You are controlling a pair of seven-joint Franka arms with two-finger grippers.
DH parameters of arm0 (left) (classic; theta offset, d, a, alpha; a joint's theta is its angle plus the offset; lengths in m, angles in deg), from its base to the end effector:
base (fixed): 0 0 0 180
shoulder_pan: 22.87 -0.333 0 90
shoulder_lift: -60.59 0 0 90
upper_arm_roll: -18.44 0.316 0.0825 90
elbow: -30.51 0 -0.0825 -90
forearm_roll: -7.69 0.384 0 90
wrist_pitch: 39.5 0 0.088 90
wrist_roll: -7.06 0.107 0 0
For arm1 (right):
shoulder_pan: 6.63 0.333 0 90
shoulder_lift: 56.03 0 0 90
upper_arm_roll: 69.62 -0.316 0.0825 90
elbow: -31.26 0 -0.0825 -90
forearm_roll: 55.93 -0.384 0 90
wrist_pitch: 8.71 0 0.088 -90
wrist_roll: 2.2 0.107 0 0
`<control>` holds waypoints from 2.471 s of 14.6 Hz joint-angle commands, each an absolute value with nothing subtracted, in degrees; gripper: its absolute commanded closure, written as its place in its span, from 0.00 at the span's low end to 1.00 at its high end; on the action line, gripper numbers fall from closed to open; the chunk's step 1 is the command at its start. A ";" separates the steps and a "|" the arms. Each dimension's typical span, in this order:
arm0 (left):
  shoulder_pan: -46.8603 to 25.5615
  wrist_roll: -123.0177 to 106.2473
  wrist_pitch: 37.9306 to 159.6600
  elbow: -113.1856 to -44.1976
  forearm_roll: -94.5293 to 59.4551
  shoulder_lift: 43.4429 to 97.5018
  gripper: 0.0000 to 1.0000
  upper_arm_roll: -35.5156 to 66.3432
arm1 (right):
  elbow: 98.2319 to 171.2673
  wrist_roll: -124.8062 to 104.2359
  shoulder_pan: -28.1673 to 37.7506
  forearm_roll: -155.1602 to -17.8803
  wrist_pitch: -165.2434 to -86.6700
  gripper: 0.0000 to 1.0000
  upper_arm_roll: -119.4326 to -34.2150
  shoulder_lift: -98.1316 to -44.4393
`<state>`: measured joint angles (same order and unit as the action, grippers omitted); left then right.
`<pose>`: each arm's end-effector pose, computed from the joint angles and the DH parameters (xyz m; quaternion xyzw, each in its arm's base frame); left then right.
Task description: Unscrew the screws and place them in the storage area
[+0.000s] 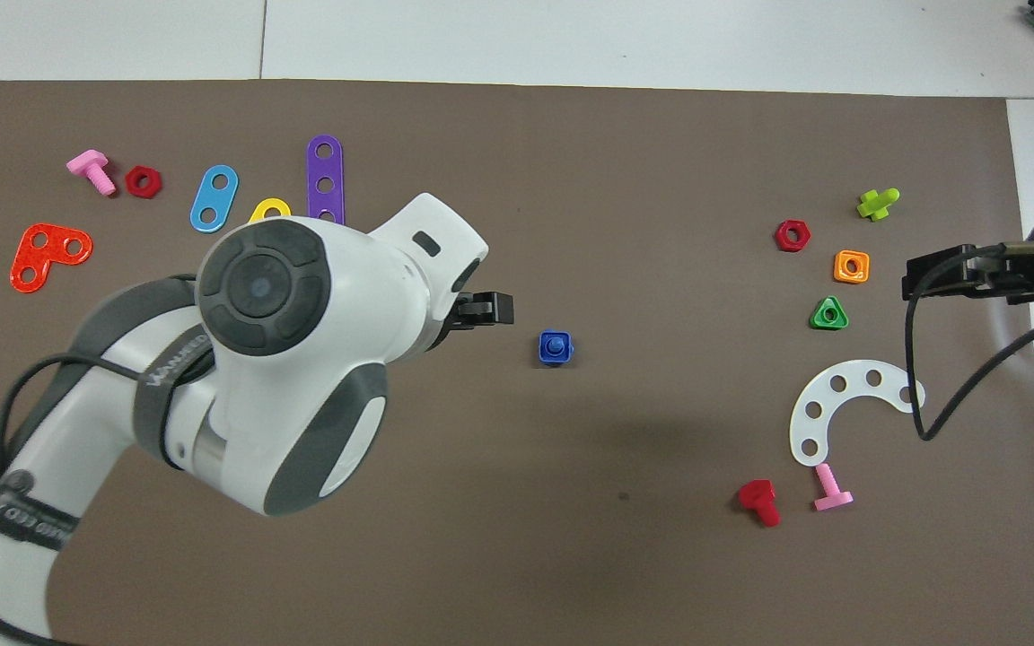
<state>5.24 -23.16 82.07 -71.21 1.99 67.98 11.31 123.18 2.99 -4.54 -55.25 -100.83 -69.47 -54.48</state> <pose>0.5067 -0.3594 0.5034 0.9924 -0.0208 0.0629 0.1032 0.5494 0.0174 0.6269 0.9995 -0.0282 0.0156 0.0049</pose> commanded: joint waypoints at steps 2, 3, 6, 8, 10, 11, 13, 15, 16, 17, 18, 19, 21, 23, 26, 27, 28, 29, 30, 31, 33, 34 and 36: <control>8.85 -23.79 87.74 -68.98 1.36 72.36 0.00 12.38 | 123.11 1.67 -4.70 -55.40 -100.03 0.00 -69.62 -54.54; 9.91 -23.97 89.16 -68.90 1.27 73.58 0.00 12.38 | 123.11 1.67 -4.70 -55.40 -100.03 0.00 -69.62 -54.45; 13.25 -26.08 94.34 -65.84 1.80 80.60 0.00 12.46 | 123.11 1.67 -4.70 -55.40 -100.03 0.00 -69.62 -54.54; 15.79 -26.16 95.50 -64.60 2.41 84.91 0.00 12.73 | 123.11 1.67 -4.70 -55.40 -100.03 0.00 -69.62 -54.45; 16.16 -26.08 98.12 -65.11 4.42 86.07 0.01 12.64 | 123.11 1.67 -4.70 -55.40 -100.03 0.00 -69.62 -54.45; 16.33 -25.99 98.22 -65.55 5.04 86.77 0.01 12.64 | 123.11 1.67 -4.70 -55.40 -100.03 0.00 -69.54 -54.45; 16.33 -25.82 98.49 -66.69 5.23 87.39 0.03 12.64 | 123.11 1.67 -4.70 -55.40 -100.03 0.00 -69.62 -54.54; 16.25 -25.64 98.49 -68.45 7.76 87.39 0.03 12.64 | 123.11 1.67 -4.70 -55.40 -100.03 0.00 -69.62 -54.45; 16.33 -25.72 98.75 -69.59 8.30 87.39 0.04 12.64 | 123.11 1.67 -4.70 -55.40 -100.03 0.00 -69.62 -54.45; 16.33 -25.73 99.80 -70.38 8.30 87.39 0.05 12.64 | 123.11 1.67 -4.70 -55.40 -100.03 0.00 -69.62 -54.45; 16.33 -25.73 100.94 -71.26 8.30 87.39 0.05 12.64 | 123.11 1.67 -4.70 -55.40 -100.03 0.00 -69.62 -54.45; 16.33 -25.81 101.30 -71.36 8.39 87.39 0.06 12.64 | 123.11 1.67 -4.70 -55.40 -100.03 0.00 -69.62 -54.45; 16.33 -25.90 101.30 -71.36 8.30 87.39 0.06 12.64 | 123.11 1.67 -4.70 -55.40 -100.03 0.00 -69.62 -54.54; 16.33 -25.90 101.74 -71.36 8.39 87.39 0.06 12.64 | 123.11 1.67 -4.70 -55.40 -100.03 0.00 -69.54 -54.45; 16.33 -25.90 103.23 -71.27 8.83 88.27 0.07 12.64 | 123.11 1.67 -4.70 -55.40 -100.03 0.00 -69.62 -54.45; 16.25 -25.90 103.32 -71.27 9.44 88.71 0.07 12.73 | 123.11 1.67 -4.70 -55.40 -100.03 0.00 -69.62 -54.45; 16.25 -25.90 103.32 -71.27 10.05 88.80 0.07 12.64 | 123.11 1.67 -4.70 -55.40 -100.03 0.00 -69.62 -54.45; 16.25 -25.81 103.32 -71.27 10.06 88.80 0.08 12.64 | 123.11 1.67 -4.70 -55.40 -100.03 0.00 -69.62 -54.45; 16.25 -25.81 103.32 -71.27 10.15 88.80 0.09 12.73 | 123.11 1.67 -4.70 -55.40 -100.03 0.00 -69.54 -54.45; 16.25 -25.81 103.32 -71.27 10.32 88.89 0.10 12.64 | 123.11 1.67 -4.70 -55.40 -100.03 0.00 -69.62 -54.45; 16.33 -25.90 103.50 -71.18 11.20 89.50 0.12 12.64 | 123.11 1.67 -4.70 -55.40 -100.03 0.00 -69.62 -54.45; 16.42 -25.99 103.41 -70.66 11.29 90.46 0.13 12.64 | 123.11 1.67 -4.70 -55.40 -100.03 0.00 -69.62 -54.45; 16.68 -25.99 102.54 -69.87 11.29 90.65 0.14 12.82 | 123.11 1.67 -4.70 -55.40 -100.03 0.00 -69.62 -54.54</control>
<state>15.72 -25.39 102.09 -70.47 9.83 90.01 11.93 123.18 2.99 -4.53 -55.25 -100.83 -69.50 -54.47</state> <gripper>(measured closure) 0.128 0.000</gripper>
